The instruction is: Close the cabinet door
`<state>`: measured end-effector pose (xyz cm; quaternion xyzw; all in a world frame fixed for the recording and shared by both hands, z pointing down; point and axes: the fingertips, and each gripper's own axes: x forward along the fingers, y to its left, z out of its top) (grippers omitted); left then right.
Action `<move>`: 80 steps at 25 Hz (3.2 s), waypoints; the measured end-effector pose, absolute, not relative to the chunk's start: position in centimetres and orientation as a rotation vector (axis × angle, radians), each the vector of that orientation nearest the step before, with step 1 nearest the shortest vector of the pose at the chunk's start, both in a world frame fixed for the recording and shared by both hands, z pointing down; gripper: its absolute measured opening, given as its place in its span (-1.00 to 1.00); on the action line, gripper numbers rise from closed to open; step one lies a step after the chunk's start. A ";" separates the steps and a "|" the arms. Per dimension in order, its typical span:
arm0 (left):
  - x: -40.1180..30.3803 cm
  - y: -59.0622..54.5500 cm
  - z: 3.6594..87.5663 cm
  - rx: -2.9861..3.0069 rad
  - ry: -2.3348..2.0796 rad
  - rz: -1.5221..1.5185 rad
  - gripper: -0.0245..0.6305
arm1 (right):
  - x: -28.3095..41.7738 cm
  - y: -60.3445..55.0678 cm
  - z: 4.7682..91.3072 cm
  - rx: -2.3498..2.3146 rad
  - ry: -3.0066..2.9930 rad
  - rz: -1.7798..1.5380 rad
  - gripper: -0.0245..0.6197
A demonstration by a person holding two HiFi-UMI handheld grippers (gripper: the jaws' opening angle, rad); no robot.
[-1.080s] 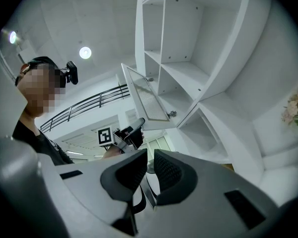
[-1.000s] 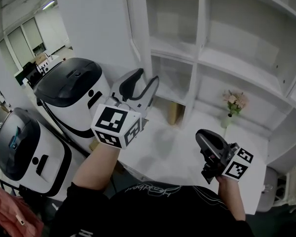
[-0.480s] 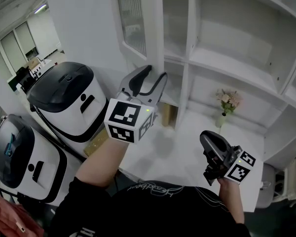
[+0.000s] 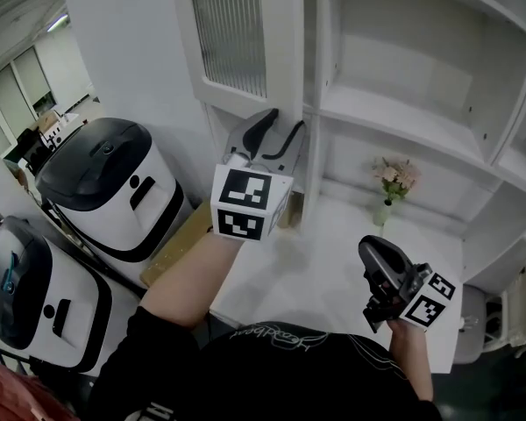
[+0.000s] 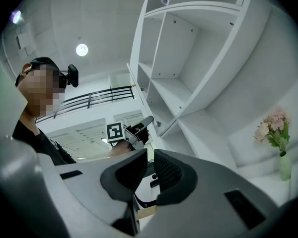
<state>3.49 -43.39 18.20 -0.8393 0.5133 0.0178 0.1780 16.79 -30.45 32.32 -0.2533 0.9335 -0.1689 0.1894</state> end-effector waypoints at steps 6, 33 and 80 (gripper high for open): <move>4.3 -45.3 18.2 -2.375 1.444 0.025 -0.33 | 17.3 -30.7 32.5 -0.749 2.615 -0.471 -0.72; 6.1 -51.4 17.8 -2.471 1.478 0.015 -0.61 | 19.6 -32.7 32.6 -0.839 2.585 -0.467 -0.72; 0.0 -30.1 32.7 -3.146 1.010 0.207 -0.85 | 7.6 -28.7 33.6 -0.756 2.745 -0.427 -0.73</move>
